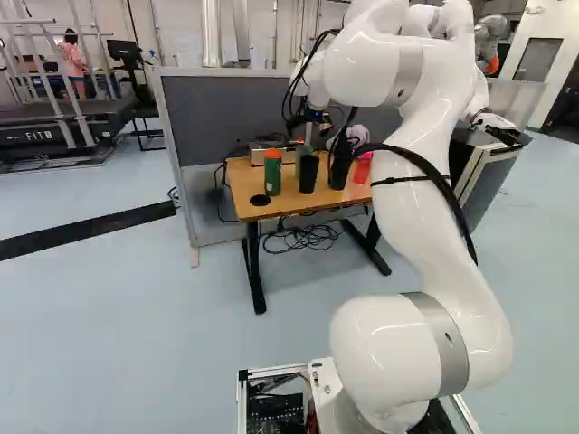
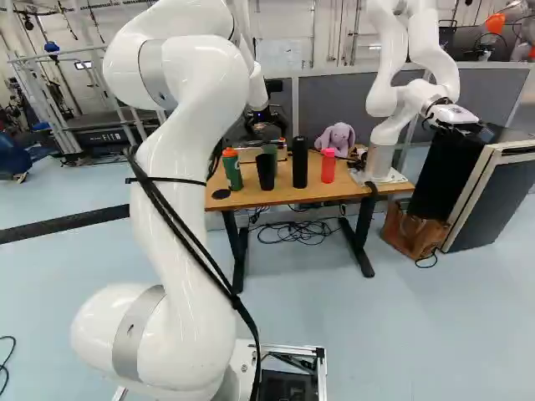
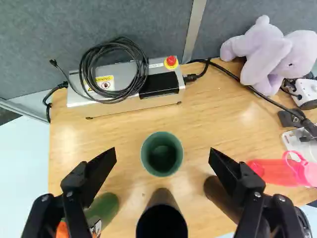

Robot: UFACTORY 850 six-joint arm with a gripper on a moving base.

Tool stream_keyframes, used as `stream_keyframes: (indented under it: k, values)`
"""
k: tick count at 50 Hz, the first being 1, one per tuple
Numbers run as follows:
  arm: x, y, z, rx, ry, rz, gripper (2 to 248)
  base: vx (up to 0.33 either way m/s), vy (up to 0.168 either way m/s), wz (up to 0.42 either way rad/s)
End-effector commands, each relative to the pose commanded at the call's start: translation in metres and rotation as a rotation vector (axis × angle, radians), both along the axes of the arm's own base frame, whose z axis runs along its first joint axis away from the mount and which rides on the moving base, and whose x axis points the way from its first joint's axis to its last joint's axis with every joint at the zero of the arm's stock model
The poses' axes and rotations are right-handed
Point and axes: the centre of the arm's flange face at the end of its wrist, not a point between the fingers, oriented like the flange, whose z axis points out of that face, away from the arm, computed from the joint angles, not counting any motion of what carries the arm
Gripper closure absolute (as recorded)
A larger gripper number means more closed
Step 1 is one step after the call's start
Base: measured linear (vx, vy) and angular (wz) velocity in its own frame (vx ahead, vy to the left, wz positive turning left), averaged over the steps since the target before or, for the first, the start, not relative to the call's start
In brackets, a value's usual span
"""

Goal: Place the green cup on the table

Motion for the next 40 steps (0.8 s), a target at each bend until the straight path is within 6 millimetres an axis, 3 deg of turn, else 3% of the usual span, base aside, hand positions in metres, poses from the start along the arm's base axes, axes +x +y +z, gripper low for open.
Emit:
stream_keyframes:
  k: [40]
  values:
    - [-0.030, 0.000, 0.011, 0.001, 0.015, -0.001, 3, 0.000, 0.000, 0.000]
